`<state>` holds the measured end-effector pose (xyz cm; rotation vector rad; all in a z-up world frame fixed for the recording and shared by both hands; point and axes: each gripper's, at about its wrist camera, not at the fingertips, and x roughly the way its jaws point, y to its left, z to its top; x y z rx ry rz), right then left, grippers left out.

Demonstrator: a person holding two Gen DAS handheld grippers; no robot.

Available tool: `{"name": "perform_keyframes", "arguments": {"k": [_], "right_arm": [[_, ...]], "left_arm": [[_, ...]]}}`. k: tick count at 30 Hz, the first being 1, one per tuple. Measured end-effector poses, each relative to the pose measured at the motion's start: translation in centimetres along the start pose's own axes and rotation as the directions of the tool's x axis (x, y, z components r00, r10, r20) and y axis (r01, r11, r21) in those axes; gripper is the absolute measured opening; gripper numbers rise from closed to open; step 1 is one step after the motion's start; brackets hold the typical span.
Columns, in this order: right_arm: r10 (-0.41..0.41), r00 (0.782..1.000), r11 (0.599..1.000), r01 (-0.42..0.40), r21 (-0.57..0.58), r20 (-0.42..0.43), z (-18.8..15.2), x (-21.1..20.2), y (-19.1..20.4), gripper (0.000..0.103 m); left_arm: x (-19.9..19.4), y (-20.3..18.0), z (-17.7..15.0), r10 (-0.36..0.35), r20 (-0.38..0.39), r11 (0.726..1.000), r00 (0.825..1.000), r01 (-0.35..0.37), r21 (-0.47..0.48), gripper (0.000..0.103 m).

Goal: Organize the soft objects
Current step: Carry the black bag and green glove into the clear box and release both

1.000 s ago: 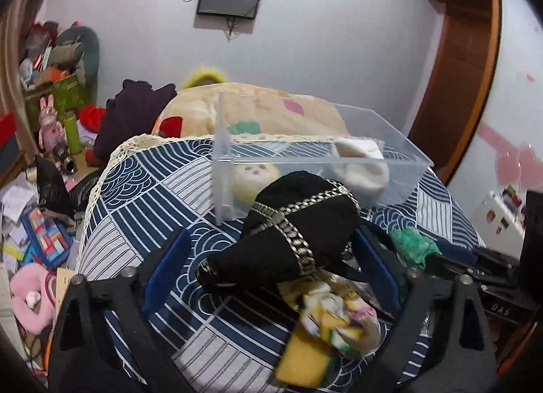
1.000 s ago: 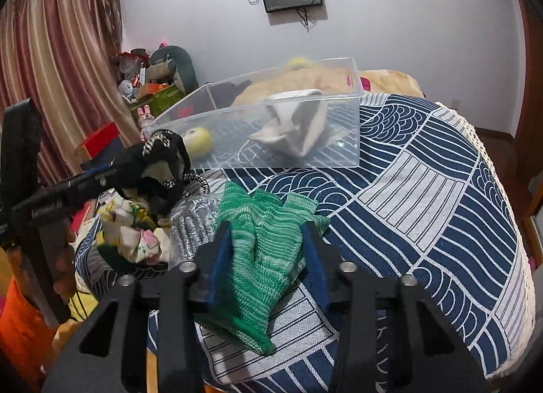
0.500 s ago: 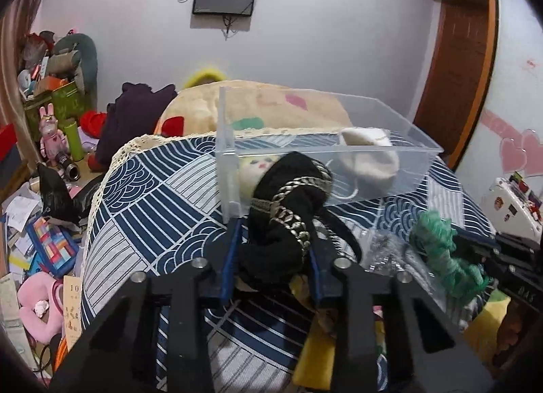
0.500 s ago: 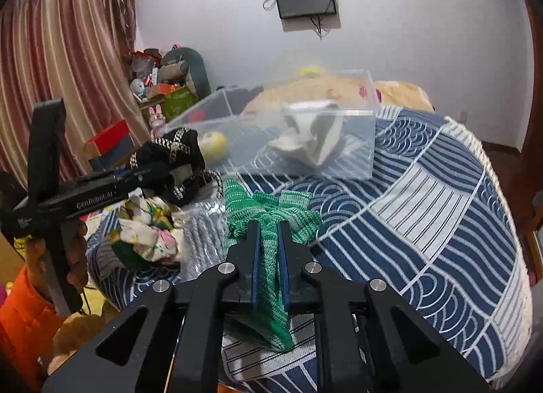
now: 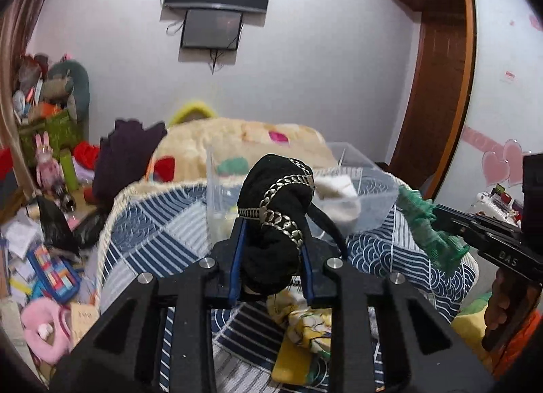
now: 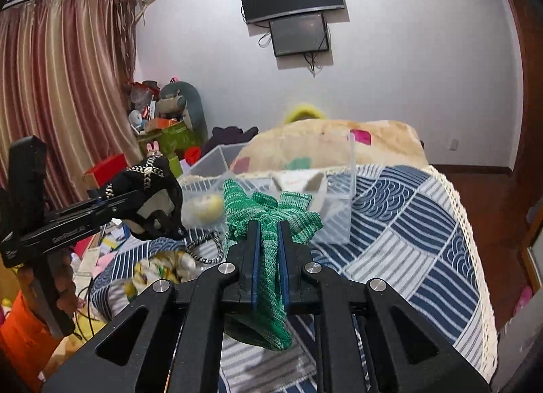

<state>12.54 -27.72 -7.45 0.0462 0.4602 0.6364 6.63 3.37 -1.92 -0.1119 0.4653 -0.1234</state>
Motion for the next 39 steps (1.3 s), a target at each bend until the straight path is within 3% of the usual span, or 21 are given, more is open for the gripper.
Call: {"name": "perform_keyframes", "arguments": {"k": [10,19,39], "right_arm": [[0.003,0.999,1.0,-0.001,-0.026,0.053,3.3,1.4,0.7,0.009],[-0.004,0.998,0.998,0.007,-0.055,0.061,6.5,4.8,2.1,0.009],[-0.041,0.987,0.995,0.026,-0.095,-0.154,6.4,13.0,1.8,0.009]], "left_arm": [[0.1,-1.1,3.3,0.003,0.103,0.999,0.995,-0.008,0.053,0.028],[2.8,-0.2,4.8,0.001,0.114,1.0,0.993,-0.004,0.031,0.028],[11.5,0.6,3.8,0.065,-0.068,0.995,0.996,-0.06,0.081,0.031]]}}
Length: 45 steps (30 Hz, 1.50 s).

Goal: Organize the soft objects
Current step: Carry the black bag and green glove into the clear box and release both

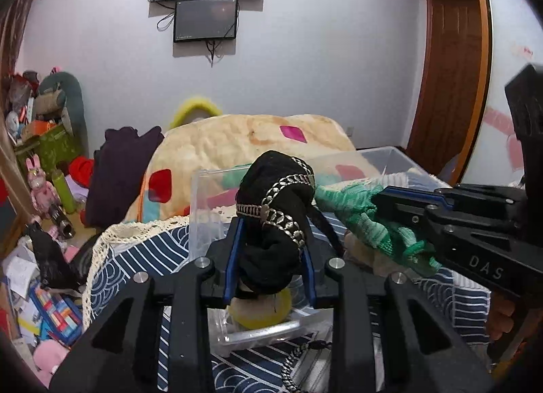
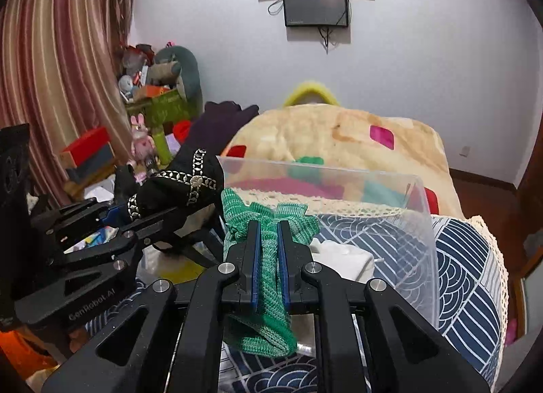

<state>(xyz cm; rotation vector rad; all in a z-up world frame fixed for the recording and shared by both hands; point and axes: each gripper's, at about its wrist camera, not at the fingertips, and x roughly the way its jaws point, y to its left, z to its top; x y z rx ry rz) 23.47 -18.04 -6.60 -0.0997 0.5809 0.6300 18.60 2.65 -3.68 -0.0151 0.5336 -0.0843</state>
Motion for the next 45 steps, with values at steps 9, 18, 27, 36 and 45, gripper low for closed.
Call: {"name": "perform_keyframes", "arguments": {"k": [9,18,27,36,45], "right_arm": [[-0.03,0.998,0.999,0.027,-0.046,-0.057,-0.8,1.0,0.4,0.009],[-0.057,0.998,0.997,0.057,-0.053,-0.001,-0.6,-2.1,0.0,0.028],[-0.05,0.993,0.997,0.057,-0.06,0.103,-0.4,-6.5,0.2,0.04],[-0.034,0.985,0.995,0.05,-0.089,0.169,-2.5,-9.6,1.8,0.055],[0.026,0.997,0.999,-0.023,-0.043,0.078,-6.7,-8.5,1.6,0.055]], "left_arm": [[0.0,-1.1,-0.2,-0.016,-0.022,0.999,1.0,0.017,0.045,0.06],[-0.9,-1.2,-0.5,-0.041,-0.061,0.998,0.997,0.044,0.039,0.067],[-4.9,-0.5,0.6,-0.066,0.005,0.998,0.998,0.066,-0.001,0.073],[-9.7,-1.2,-1.2,-0.074,0.069,0.997,0.995,0.072,0.027,0.084],[-10.0,-1.8,-6.0,-0.091,-0.034,0.996,0.995,0.091,0.014,0.085]]}}
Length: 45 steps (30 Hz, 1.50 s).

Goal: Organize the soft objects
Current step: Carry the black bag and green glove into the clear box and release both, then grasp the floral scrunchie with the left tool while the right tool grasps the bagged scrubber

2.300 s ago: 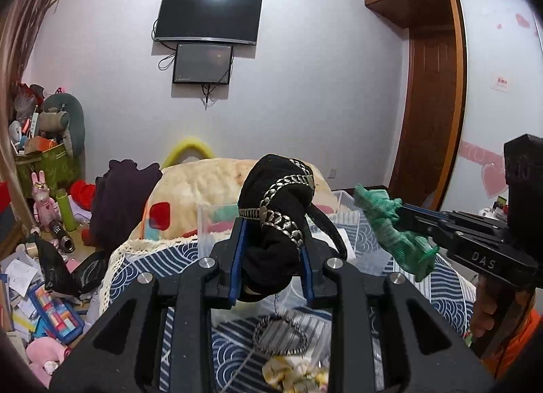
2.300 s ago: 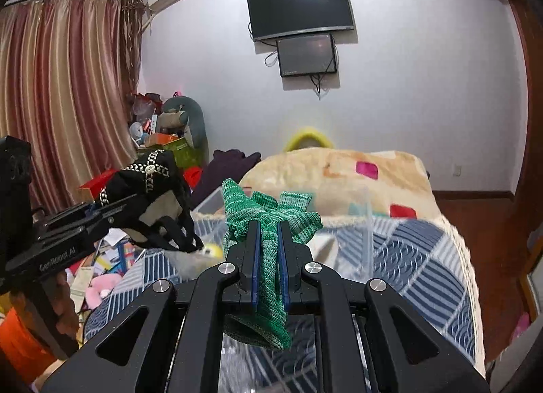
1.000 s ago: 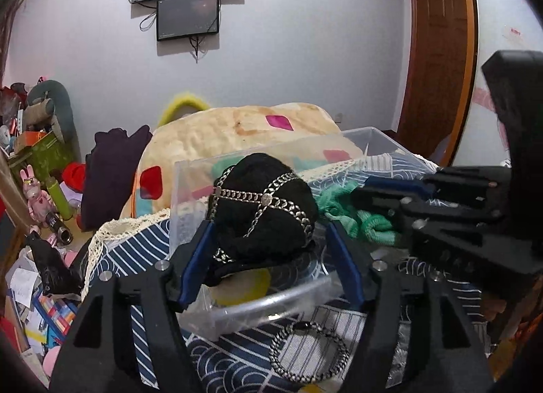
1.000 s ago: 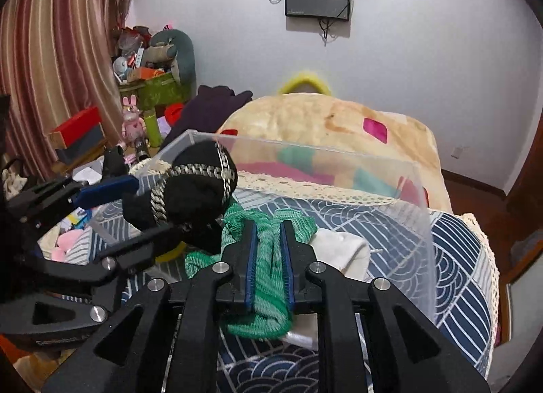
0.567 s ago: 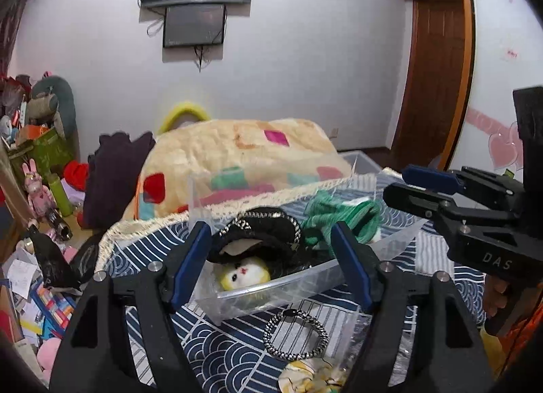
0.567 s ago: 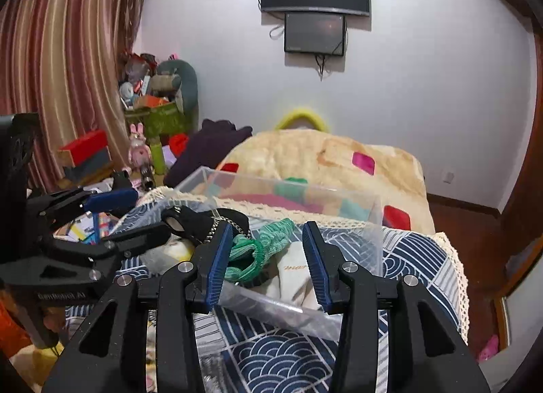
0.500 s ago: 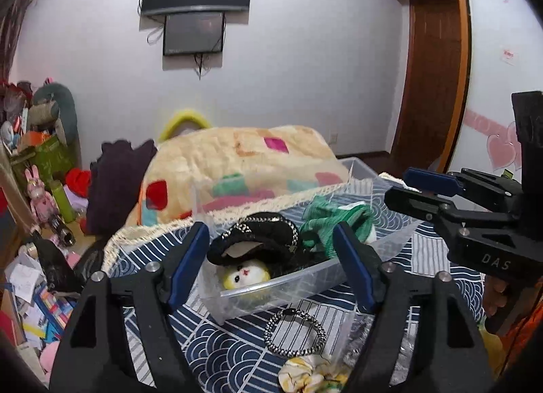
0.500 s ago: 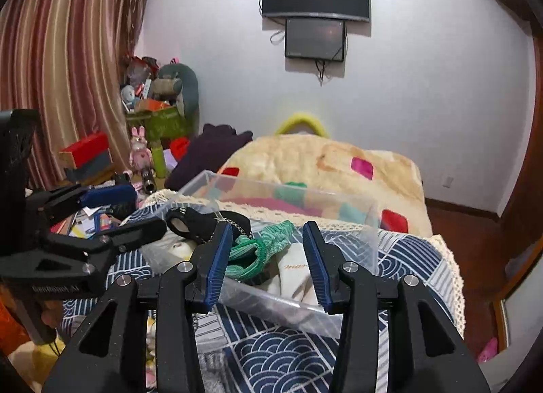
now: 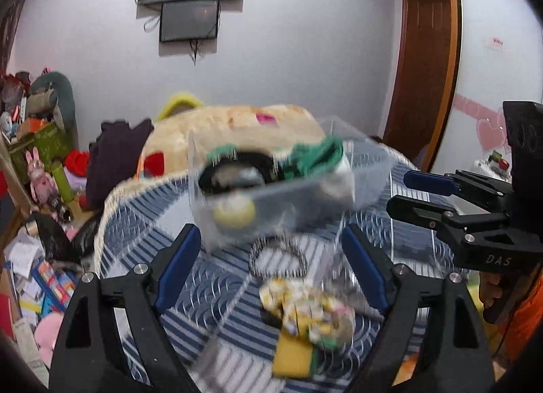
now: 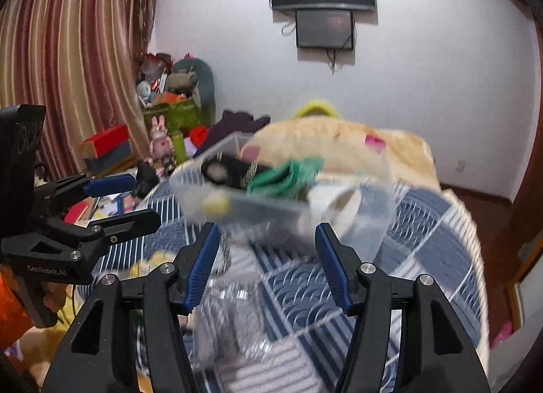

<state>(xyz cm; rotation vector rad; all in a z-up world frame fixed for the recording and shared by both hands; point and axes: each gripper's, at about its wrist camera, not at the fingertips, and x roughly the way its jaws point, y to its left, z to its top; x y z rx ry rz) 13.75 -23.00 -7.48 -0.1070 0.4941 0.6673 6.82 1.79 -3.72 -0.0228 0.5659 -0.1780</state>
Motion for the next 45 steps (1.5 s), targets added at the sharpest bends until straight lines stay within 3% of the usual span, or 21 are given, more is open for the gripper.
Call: {"name": "perform_keyframes", "arguments": {"k": [15,16,18,22,26,33,35,37,43,45], "right_arm": [[0.088,0.98,0.994,-0.075,0.081,-0.176,-5.7,3.8,1.3,0.055],[0.083,0.982,0.995,-0.07,0.077,-0.172,-5.8,3.7,1.4,0.054],[0.077,0.983,0.996,-0.068,0.059,-0.165,-6.0,3.4,1.8,0.04],[0.082,0.985,0.996,-0.076,0.045,-0.153,-6.2,3.2,2.0,0.029],[0.072,0.988,0.997,-0.066,0.046,-0.14,-6.2,2.9,1.7,0.025],[0.025,0.992,0.998,-0.017,0.064,-0.124,-6.1,2.3,0.5,0.024],[0.019,0.993,0.997,-0.01,0.074,-0.12,-6.1,2.1,0.1,0.024],[0.013,0.994,0.997,-0.004,0.081,-0.11,-6.0,1.6,-0.1,0.024],[0.009,0.996,0.995,-0.001,0.097,-0.087,-5.9,0.6,-0.6,0.024],[0.011,0.997,0.995,-0.002,0.102,-0.083,-5.8,0.4,-0.8,0.024]], "left_arm": [[-0.2,-0.1,-7.5,0.011,-0.107,0.999,0.994,-0.016,-0.042,0.085],[-0.2,0.0,-7.7,0.008,-0.109,0.999,0.994,-0.013,-0.043,0.085],[0.0,-0.1,-7.9,0.003,-0.105,0.999,0.994,-0.009,-0.053,0.082],[0.2,-0.4,-7.8,-0.04,-0.102,0.997,0.994,0.034,-0.063,0.061],[0.5,-0.8,-7.5,-0.076,-0.106,0.995,0.992,0.069,-0.065,0.044],[-1.0,-0.9,-6.9,-0.069,-0.086,0.997,0.994,0.065,-0.049,0.045],[-1.2,-0.6,-6.6,-0.075,-0.083,0.995,0.994,0.07,-0.065,0.056],[-1.2,-0.4,-6.1,-0.087,-0.078,0.993,0.993,0.08,-0.084,0.06],[0.5,-0.8,-4.5,-0.092,-0.076,0.994,0.993,0.086,-0.074,0.061],[1.4,-1.0,-4.2,-0.098,-0.084,0.993,0.992,0.092,-0.074,0.055]]}}
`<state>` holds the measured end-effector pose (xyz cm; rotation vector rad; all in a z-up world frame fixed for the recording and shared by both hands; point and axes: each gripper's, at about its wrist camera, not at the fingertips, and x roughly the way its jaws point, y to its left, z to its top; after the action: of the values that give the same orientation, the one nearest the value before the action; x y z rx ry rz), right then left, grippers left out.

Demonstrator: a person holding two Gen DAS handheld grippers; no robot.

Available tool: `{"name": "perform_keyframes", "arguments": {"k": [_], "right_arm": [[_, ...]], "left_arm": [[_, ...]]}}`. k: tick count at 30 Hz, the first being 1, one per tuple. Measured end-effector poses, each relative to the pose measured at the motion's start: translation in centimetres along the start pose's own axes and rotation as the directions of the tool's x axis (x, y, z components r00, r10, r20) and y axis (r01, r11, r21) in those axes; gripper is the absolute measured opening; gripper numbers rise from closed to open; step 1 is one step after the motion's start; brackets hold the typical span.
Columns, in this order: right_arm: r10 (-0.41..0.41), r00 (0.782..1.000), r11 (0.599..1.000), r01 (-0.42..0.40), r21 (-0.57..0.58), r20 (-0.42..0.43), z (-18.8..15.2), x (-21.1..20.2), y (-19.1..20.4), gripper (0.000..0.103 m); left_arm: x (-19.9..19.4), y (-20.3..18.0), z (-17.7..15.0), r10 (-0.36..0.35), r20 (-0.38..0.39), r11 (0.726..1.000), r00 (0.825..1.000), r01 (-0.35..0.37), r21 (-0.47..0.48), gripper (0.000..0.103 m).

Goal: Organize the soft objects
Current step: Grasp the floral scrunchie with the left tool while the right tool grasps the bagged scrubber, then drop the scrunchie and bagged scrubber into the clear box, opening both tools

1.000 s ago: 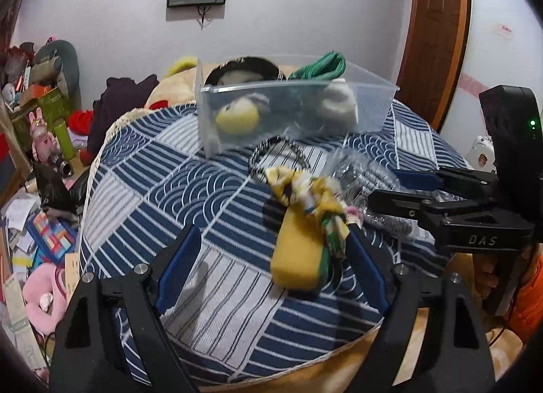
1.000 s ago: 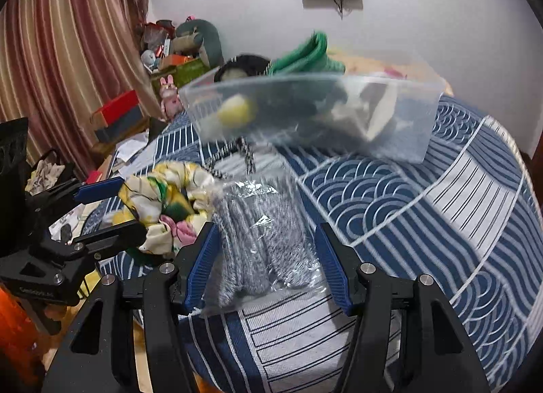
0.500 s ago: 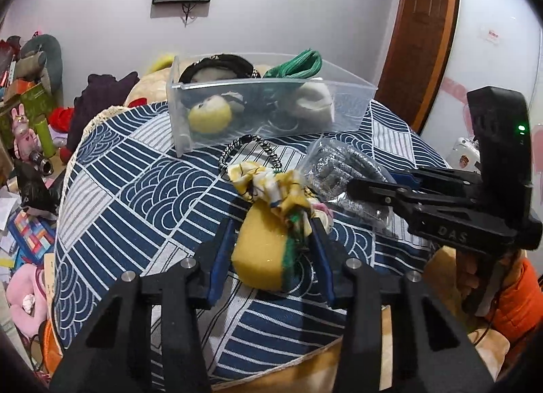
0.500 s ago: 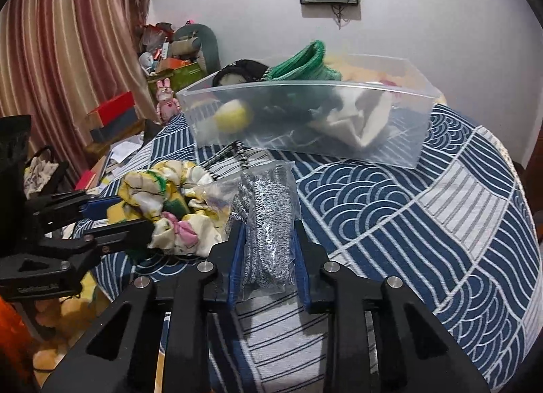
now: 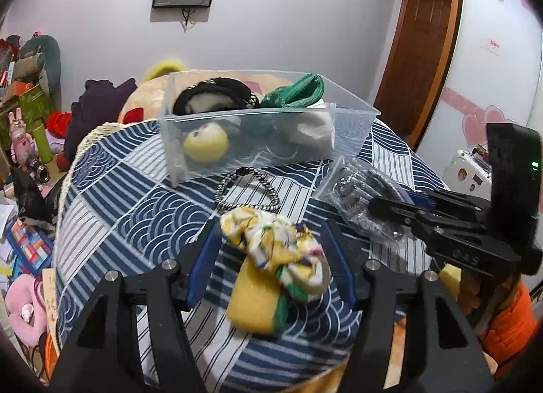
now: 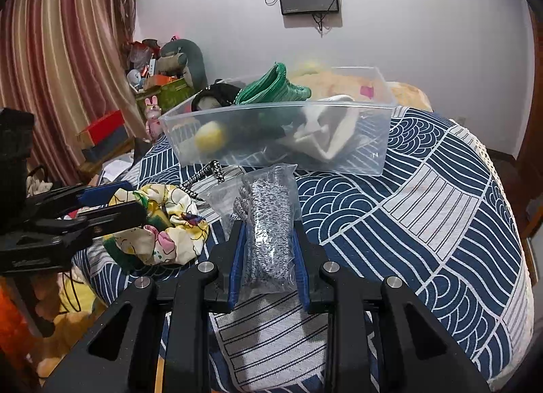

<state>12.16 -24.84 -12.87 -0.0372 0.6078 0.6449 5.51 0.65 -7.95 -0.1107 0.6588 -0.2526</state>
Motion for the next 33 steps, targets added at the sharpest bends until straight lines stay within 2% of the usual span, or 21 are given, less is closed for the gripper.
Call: {"name": "perform_keyframes", "arguments": {"k": [2,4,7,20,26,33], "right_arm": [[0.0,1.0,1.0,0.0,0.001,0.004,0.0,-0.1,-0.1,0.024],[0.0,1.0,1.0,0.0,0.004,0.009,0.1,-0.2,-0.1,0.024],[0.002,1.0,1.0,-0.002,0.009,0.021,0.3,-0.5,-0.2,0.024],[-0.032,0.994,0.999,0.03,0.012,0.1,1.8,-3.2,-0.9,0.024],[-0.061,0.986,0.998,0.059,0.02,0.156,3.9,-4.4,-1.6,0.024],[-0.1,0.97,0.995,0.099,0.018,0.223,6.9,-4.8,-2.2,0.024]], "left_arm": [[0.7,-0.2,0.2,-0.02,-0.012,1.0,1.0,0.02,0.007,0.031],[1.1,-0.3,0.4,-0.022,-0.022,1.0,0.999,0.023,0.015,0.02],[1.0,-0.4,0.6,-0.017,-0.009,1.0,1.0,0.017,0.026,0.012],[-2.0,-0.6,4.5,-0.031,0.149,0.999,0.988,0.027,0.03,0.011],[-2.3,-0.8,7.0,-0.002,0.218,0.999,0.976,-0.009,0.052,0.011],[-1.6,0.2,9.4,0.033,0.279,0.999,0.96,-0.043,0.029,0.011]]}}
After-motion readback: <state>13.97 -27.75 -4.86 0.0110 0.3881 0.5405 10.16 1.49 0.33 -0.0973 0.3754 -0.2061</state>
